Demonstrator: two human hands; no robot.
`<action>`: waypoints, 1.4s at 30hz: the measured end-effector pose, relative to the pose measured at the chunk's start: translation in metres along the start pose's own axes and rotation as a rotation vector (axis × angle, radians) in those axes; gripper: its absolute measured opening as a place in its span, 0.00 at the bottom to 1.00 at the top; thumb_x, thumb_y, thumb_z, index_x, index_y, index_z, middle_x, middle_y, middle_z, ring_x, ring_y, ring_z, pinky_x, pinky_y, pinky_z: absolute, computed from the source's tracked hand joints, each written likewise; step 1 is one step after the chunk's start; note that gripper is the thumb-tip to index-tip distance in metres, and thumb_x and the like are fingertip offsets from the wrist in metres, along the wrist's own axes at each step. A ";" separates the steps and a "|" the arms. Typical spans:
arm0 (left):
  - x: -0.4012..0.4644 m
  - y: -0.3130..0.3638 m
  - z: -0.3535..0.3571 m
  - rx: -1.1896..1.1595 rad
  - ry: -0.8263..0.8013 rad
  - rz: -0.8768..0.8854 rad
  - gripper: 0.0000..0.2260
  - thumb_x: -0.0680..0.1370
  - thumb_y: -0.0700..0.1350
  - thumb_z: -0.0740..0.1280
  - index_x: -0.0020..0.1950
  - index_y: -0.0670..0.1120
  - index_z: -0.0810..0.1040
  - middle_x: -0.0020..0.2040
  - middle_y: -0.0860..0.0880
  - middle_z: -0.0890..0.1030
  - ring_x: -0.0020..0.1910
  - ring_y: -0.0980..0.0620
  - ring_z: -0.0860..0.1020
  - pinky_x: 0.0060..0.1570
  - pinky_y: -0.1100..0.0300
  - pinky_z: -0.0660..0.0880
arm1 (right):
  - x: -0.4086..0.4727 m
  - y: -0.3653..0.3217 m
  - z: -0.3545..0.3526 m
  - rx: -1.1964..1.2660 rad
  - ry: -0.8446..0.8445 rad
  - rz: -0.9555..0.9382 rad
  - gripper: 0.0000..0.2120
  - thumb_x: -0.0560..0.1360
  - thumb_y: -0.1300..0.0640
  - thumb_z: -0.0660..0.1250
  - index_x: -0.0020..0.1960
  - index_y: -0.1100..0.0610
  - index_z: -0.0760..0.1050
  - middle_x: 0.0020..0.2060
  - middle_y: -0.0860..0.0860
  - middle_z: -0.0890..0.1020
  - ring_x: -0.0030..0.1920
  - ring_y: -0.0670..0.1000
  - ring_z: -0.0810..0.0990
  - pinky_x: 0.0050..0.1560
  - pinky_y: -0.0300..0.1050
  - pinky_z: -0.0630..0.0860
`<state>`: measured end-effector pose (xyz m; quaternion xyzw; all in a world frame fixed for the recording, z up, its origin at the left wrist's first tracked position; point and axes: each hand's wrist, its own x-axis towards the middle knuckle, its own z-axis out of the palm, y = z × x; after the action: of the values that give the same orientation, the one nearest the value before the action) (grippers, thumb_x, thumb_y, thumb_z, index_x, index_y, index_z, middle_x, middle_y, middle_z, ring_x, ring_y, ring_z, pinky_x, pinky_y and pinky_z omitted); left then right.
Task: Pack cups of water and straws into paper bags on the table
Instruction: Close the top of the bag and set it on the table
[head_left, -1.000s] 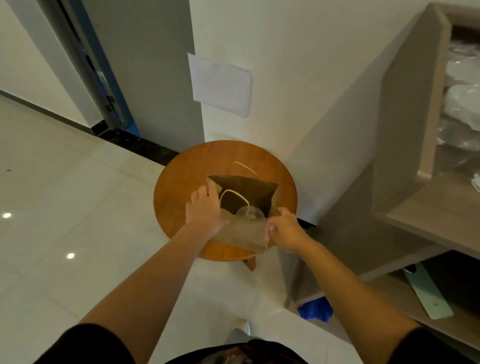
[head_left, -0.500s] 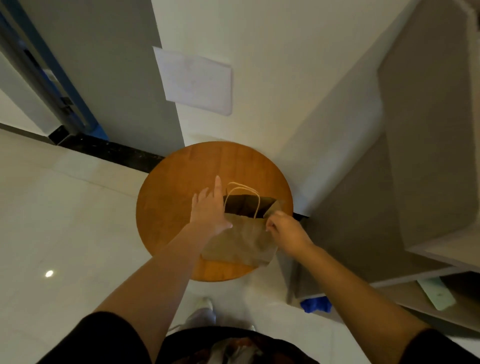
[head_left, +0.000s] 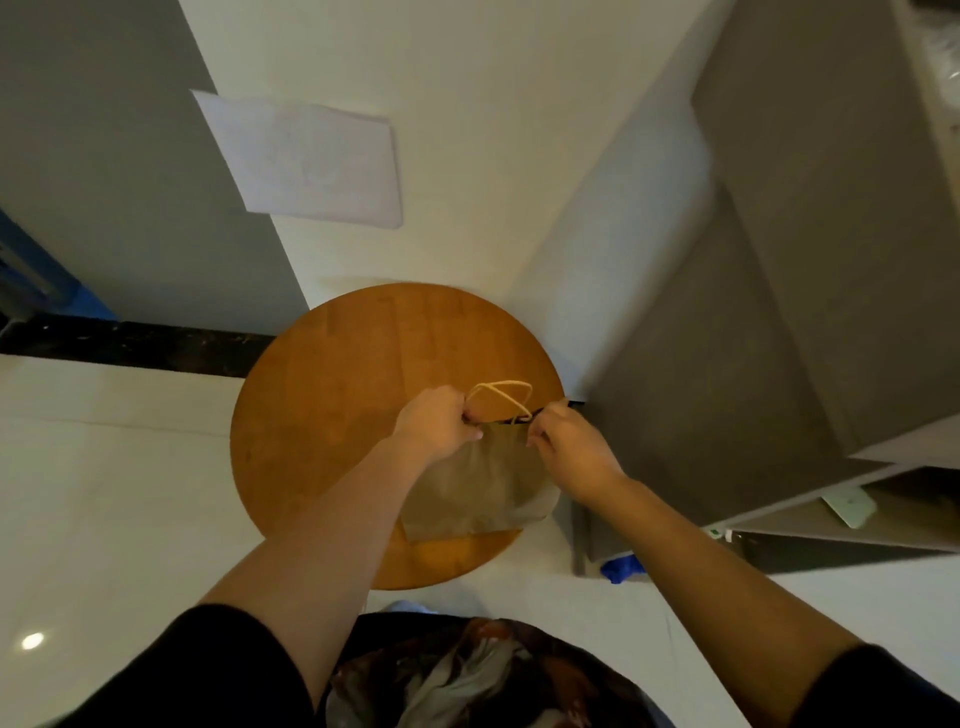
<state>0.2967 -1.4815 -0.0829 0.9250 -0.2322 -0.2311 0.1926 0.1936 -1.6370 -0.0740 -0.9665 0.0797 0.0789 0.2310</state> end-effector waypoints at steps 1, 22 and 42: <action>0.002 0.000 0.000 -0.006 -0.001 0.006 0.10 0.73 0.48 0.71 0.36 0.48 0.74 0.35 0.50 0.76 0.39 0.50 0.76 0.38 0.57 0.70 | 0.000 -0.001 0.001 -0.011 0.023 -0.019 0.09 0.79 0.59 0.58 0.50 0.61 0.77 0.52 0.55 0.75 0.53 0.54 0.73 0.53 0.45 0.69; 0.005 0.004 -0.003 -0.151 -0.184 0.086 0.09 0.77 0.47 0.68 0.43 0.41 0.80 0.32 0.50 0.74 0.36 0.49 0.74 0.39 0.55 0.69 | 0.038 -0.030 -0.011 0.199 -0.059 -0.045 0.07 0.77 0.62 0.63 0.47 0.60 0.80 0.44 0.53 0.81 0.45 0.50 0.78 0.47 0.42 0.75; -0.003 0.013 -0.003 -0.121 -0.169 0.055 0.14 0.79 0.46 0.64 0.35 0.44 0.76 0.28 0.49 0.71 0.31 0.52 0.71 0.33 0.59 0.66 | 0.047 -0.033 -0.029 0.125 -0.314 0.042 0.08 0.78 0.61 0.62 0.48 0.64 0.79 0.45 0.61 0.80 0.47 0.59 0.78 0.50 0.52 0.76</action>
<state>0.2919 -1.4896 -0.0732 0.8821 -0.2583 -0.3167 0.2341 0.2486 -1.6267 -0.0426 -0.9242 0.0677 0.2285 0.2985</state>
